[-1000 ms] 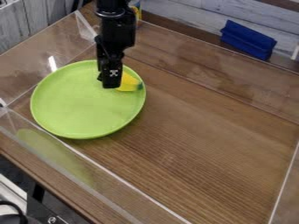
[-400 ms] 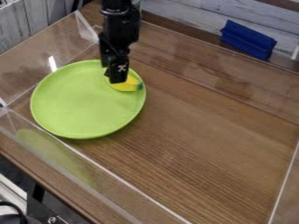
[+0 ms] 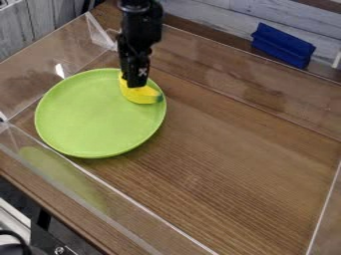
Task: Put the banana in the green plate
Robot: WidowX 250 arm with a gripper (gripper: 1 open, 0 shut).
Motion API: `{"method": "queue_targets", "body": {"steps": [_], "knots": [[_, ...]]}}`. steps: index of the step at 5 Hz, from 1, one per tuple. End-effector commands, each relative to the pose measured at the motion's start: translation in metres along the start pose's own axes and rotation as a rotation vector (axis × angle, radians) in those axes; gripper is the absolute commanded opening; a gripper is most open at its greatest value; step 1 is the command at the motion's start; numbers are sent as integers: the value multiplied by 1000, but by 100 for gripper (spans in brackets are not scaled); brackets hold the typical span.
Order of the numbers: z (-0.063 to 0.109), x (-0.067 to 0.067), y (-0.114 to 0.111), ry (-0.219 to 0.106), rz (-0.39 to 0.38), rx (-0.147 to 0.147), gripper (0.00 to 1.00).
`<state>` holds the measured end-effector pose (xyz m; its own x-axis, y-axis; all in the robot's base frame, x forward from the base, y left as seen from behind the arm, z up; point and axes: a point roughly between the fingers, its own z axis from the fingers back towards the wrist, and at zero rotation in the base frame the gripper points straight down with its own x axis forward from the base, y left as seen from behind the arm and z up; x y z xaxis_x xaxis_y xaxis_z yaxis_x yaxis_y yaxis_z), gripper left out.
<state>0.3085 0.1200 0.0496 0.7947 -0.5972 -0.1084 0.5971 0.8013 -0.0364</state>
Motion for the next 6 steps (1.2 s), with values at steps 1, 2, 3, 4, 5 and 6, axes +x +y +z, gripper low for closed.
{"method": "queue_targets", "body": {"steps": [1, 2, 3, 4, 5, 6], "knots": [[8, -1, -6, -26, -39, 46, 100], [2, 0, -15, -27, 5, 40, 100], [-5, 11, -5, -28, 10, 38, 100], [-10, 8, -4, -30, -13, 38, 100], [-15, 5, -4, -32, -34, 38, 100], [-27, 0, 12, -33, -33, 36, 100]]}}
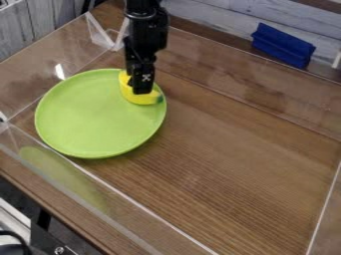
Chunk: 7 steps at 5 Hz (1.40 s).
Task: Put the banana in the green plate
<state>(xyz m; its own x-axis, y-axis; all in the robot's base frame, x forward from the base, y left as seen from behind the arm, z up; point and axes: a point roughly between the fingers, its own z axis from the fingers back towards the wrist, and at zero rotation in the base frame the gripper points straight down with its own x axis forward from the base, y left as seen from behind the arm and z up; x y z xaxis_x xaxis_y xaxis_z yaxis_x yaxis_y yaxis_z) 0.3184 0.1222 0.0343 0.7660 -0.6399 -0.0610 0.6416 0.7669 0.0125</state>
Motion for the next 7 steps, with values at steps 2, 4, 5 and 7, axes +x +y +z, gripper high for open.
{"method": "queue_targets", "body": {"steps": [2, 4, 5, 7], "knots": [[-21, -22, 21, 12, 28, -19, 0], [-16, -37, 13, 19, 67, -27, 0], [-14, -45, 2, 23, 96, -31, 0], [-12, -47, -2, 28, 216, -48, 0]]}}
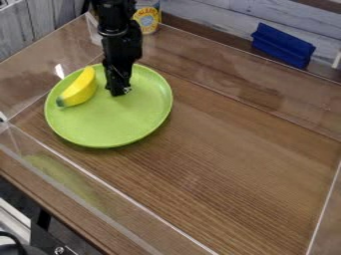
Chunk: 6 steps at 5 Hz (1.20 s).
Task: Put the banana in the green plate
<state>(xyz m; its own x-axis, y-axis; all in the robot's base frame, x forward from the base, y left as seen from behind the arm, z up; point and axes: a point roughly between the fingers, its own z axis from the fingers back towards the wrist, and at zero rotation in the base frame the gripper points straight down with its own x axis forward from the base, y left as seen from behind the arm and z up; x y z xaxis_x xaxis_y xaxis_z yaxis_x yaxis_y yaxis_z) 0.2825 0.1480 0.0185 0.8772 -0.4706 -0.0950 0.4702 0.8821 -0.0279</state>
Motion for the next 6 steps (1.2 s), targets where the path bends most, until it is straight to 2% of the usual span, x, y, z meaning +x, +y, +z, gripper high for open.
{"method": "queue_targets", "body": {"steps": [1, 3, 5, 6], "knots": [[6, -6, 0, -3, 73, -3, 0], [24, -15, 2, 6, 2, -8, 0], [36, -22, 11, 16, 11, -21, 0], [48, -20, 1, 30, -15, -16, 0]]}}
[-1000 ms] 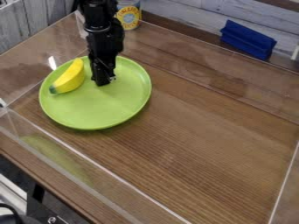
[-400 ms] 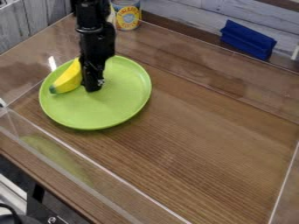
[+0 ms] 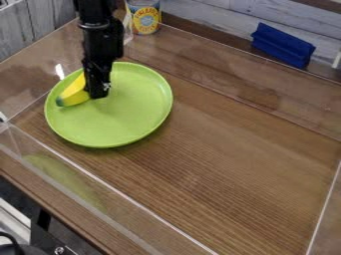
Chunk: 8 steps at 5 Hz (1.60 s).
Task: Put the banana in the green plate
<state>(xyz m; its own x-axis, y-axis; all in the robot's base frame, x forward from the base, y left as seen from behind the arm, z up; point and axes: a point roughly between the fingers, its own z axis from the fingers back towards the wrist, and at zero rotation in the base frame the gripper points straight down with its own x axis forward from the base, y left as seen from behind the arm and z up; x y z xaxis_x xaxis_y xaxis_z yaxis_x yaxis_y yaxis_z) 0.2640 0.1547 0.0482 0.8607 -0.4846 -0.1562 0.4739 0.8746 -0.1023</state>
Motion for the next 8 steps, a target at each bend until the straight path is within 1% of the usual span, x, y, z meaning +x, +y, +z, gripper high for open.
{"method": "queue_targets", "body": {"steps": [1, 3, 5, 6, 7, 8], "knots": [[31, 2, -7, -18, -23, 62, 0], [25, -1, -1, -9, 36, 52, 0], [33, 12, 1, -2, 25, 47, 0], [42, 16, -2, -2, -10, 53, 100], [47, 22, -3, -7, -45, 59, 100], [45, 17, -1, -12, -27, 64, 100]]}}
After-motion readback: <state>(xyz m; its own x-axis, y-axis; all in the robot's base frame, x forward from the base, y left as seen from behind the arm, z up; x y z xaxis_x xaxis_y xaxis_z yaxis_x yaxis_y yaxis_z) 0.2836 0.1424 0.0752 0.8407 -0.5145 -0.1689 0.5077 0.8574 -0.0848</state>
